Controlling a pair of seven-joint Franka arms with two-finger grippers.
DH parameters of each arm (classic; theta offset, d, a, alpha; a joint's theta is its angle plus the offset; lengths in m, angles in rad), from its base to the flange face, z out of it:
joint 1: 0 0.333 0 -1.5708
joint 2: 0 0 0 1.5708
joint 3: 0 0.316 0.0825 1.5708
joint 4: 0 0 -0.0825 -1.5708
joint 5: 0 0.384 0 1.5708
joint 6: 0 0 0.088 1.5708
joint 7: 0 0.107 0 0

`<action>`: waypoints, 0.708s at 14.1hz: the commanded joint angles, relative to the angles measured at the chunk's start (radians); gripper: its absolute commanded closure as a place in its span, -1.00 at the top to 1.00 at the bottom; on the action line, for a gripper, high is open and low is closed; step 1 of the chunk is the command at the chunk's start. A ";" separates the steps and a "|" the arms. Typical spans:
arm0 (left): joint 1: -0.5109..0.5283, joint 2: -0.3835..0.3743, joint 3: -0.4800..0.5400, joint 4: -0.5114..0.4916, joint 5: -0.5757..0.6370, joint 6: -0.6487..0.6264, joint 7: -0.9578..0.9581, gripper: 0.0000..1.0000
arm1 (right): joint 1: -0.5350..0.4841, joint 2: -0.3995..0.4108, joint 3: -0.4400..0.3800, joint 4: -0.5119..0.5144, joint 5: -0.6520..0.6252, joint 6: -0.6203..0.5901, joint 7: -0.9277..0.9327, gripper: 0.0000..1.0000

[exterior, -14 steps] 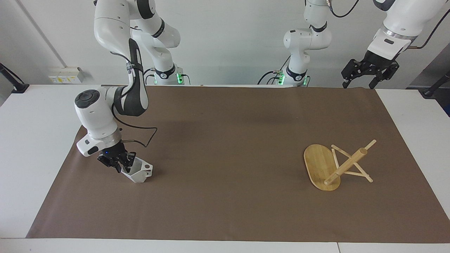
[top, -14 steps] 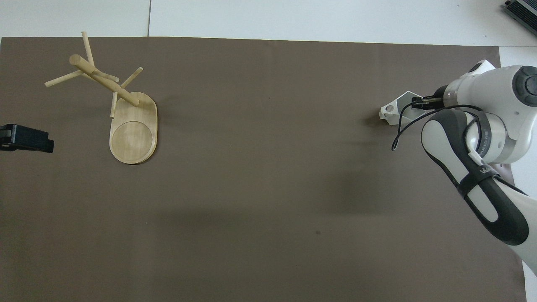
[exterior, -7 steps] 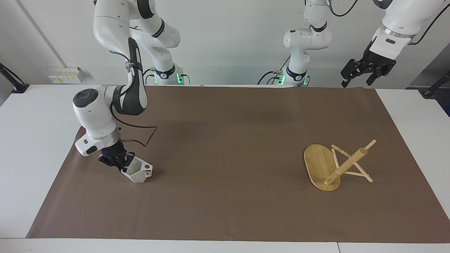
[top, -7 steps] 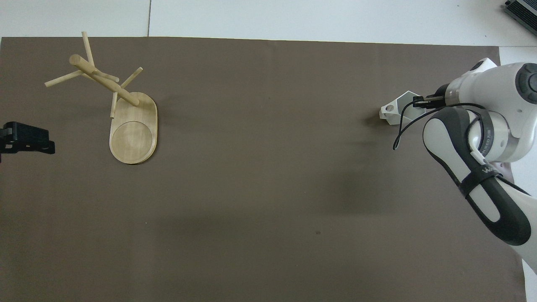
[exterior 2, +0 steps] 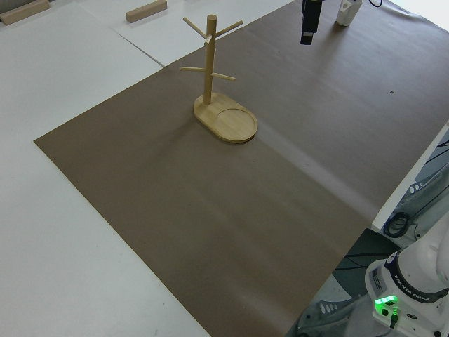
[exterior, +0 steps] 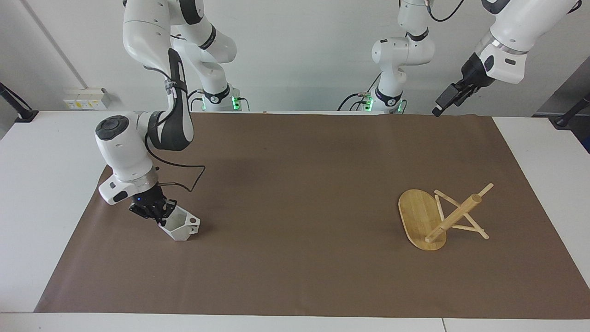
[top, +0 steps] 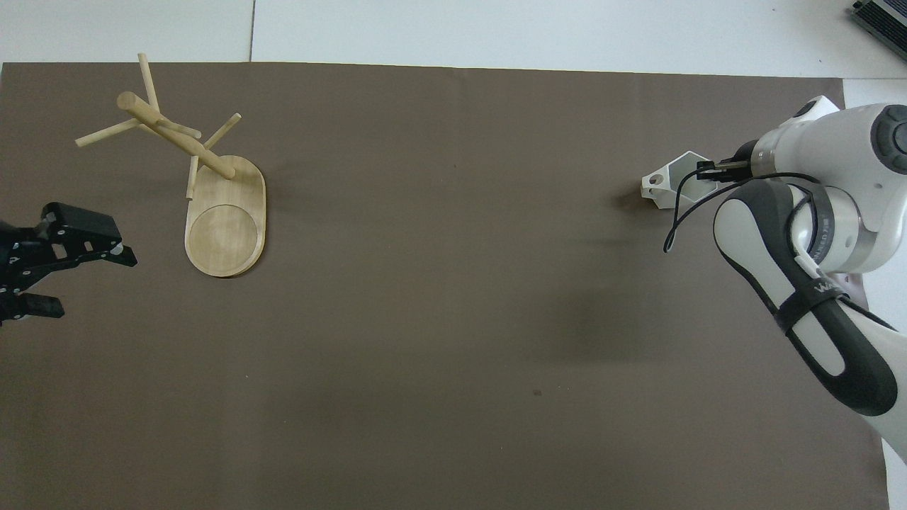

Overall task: Hang cup on rack
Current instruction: 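Hold the cup with the right gripper while the left gripper advances, then carry the cup toward the left gripper while the left gripper opens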

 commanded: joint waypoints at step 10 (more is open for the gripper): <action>-0.021 -0.137 0.000 -0.264 -0.272 0.194 -0.757 1.00 | -0.003 -0.021 0.369 0.141 0.416 -0.030 0.317 -1.00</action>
